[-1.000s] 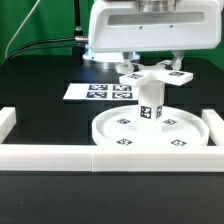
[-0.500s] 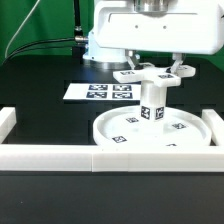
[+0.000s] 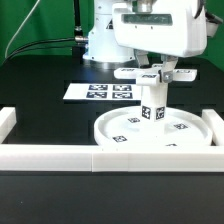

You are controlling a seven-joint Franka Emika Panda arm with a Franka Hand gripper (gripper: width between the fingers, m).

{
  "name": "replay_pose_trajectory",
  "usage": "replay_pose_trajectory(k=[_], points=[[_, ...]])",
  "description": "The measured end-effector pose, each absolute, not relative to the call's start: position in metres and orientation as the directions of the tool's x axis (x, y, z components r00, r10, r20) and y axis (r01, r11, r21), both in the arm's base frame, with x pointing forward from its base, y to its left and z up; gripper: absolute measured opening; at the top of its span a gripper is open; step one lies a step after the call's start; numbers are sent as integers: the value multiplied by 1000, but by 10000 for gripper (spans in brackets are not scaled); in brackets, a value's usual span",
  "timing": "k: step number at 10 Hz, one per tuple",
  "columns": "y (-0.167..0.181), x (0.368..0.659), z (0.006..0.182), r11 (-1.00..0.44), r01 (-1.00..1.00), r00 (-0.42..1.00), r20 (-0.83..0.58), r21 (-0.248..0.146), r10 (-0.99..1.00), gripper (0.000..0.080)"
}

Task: Assemble round table

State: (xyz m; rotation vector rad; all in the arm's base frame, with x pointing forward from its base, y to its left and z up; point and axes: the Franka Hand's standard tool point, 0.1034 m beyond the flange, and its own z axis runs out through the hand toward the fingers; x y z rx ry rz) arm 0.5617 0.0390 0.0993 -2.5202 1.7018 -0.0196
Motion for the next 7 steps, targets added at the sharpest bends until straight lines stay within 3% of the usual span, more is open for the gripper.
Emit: replay_pose_trajectory(k=[4, 7], points=[[38, 562, 99, -150, -985, 157, -81, -86, -984, 448], [39, 560, 99, 208, -974, -194, -142, -91, -971, 448]])
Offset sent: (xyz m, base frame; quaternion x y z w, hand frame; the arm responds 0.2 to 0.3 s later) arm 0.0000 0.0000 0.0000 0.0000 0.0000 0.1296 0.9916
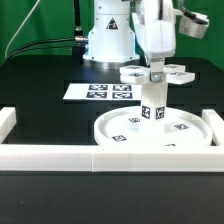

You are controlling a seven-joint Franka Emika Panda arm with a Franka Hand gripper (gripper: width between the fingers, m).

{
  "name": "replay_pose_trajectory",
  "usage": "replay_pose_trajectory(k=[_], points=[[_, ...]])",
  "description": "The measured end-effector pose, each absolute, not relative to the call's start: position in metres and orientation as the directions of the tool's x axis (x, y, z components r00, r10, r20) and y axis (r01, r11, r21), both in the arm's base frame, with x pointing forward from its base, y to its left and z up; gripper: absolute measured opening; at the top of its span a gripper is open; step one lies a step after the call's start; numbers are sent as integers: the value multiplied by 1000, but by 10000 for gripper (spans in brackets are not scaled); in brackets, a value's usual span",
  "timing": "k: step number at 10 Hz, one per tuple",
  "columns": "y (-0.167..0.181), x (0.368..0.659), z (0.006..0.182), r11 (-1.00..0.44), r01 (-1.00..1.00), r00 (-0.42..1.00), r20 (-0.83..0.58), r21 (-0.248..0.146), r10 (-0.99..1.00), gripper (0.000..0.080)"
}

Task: Assemble round table

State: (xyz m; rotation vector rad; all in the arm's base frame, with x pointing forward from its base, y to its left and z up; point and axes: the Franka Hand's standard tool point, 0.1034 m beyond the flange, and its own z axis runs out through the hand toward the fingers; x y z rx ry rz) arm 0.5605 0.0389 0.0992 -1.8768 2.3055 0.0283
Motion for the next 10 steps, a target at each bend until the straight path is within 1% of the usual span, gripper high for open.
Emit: replay_pose_trajectory(k=[2, 4, 5, 7, 8, 9, 10], points=[[39, 561, 99, 390, -918, -373, -180, -71, -910, 448], [38, 561, 99, 562, -826, -545, -200, -34, -814, 448], [37, 561, 100, 630, -777, -613, -217, -8, -759, 448], [37, 561, 100, 647, -762, -635, -217, 16, -742, 448], [37, 561, 100, 648, -761, -637, -217, 22, -740, 448], [37, 561, 100, 633, -774, -620, -219, 17, -753, 448], [37, 561, 101, 624, -781, -611, -223, 16, -759, 515]])
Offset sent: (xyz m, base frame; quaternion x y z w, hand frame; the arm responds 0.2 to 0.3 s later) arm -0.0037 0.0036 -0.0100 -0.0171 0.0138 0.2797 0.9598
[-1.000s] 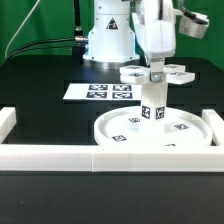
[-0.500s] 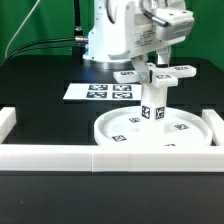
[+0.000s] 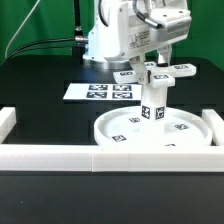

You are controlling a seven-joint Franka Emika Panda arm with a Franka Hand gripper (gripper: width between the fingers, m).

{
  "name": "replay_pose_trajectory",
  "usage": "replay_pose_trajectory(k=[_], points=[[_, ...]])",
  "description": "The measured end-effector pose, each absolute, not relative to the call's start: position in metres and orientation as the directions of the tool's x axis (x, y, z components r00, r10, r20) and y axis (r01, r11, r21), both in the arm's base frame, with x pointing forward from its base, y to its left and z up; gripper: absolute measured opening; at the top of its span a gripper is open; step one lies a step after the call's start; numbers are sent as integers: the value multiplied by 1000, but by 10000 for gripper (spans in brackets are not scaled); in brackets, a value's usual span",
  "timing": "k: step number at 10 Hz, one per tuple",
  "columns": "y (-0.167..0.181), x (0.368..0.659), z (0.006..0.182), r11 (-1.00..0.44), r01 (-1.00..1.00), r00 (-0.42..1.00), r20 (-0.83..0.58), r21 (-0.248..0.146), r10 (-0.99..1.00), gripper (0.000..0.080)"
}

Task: Assemble round table

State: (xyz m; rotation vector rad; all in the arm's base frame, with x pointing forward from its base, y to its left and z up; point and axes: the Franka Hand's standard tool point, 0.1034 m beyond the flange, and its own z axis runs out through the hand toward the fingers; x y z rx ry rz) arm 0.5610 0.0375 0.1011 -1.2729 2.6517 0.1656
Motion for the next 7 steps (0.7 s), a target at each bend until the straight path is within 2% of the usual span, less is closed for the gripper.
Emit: replay_pose_trajectory(k=[1, 2, 4, 6, 7], points=[[37, 562, 109, 603, -798, -587, -237, 7, -774, 515], [38, 562, 119, 585, -811, -565, -257, -6, -784, 625], [40, 562, 135, 571, -820, -542, -287, -25, -790, 643], [40, 560, 131, 541, -841, -512, -281, -30, -812, 649], [40, 560, 131, 488, -871, -458, -278, -48, -844, 649]])
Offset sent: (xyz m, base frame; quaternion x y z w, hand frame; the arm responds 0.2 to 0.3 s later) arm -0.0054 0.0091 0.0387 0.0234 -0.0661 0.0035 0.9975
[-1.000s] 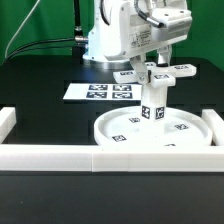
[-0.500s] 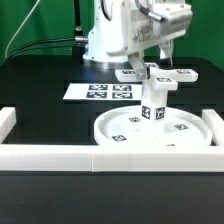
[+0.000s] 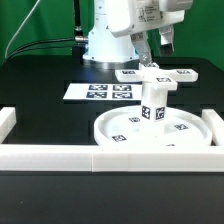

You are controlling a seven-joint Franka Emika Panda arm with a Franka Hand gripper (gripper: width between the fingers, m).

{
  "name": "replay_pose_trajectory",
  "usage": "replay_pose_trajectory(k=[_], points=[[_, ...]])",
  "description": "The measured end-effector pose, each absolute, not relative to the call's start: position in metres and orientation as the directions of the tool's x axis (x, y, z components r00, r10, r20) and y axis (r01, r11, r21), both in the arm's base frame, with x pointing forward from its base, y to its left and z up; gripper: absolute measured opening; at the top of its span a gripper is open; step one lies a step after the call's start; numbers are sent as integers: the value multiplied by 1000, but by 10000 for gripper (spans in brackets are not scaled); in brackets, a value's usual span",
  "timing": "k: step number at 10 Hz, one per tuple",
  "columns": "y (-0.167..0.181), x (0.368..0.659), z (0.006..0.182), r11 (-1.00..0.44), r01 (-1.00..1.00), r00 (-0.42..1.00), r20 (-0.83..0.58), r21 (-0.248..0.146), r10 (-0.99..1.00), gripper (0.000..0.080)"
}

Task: Assemble round table

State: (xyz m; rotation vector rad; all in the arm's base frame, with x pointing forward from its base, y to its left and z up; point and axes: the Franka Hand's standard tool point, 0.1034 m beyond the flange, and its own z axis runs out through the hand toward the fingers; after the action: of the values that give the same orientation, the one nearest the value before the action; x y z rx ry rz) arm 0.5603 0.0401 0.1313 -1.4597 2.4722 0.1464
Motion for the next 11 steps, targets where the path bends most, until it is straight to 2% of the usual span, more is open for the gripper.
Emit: replay_pose_trajectory(k=[2, 4, 6, 10, 11], points=[[42, 560, 128, 248, -963, -218, -239, -103, -946, 649], [49, 565, 133, 43, -992, -15, -224, -121, -975, 649], [58, 569, 135, -261, -956, 282, -172, -134, -944, 649], [56, 570, 135, -500, -848, 523, -127, -175, -843, 649], [56, 570, 134, -596, -782, 619, -104, -183, -779, 649]])
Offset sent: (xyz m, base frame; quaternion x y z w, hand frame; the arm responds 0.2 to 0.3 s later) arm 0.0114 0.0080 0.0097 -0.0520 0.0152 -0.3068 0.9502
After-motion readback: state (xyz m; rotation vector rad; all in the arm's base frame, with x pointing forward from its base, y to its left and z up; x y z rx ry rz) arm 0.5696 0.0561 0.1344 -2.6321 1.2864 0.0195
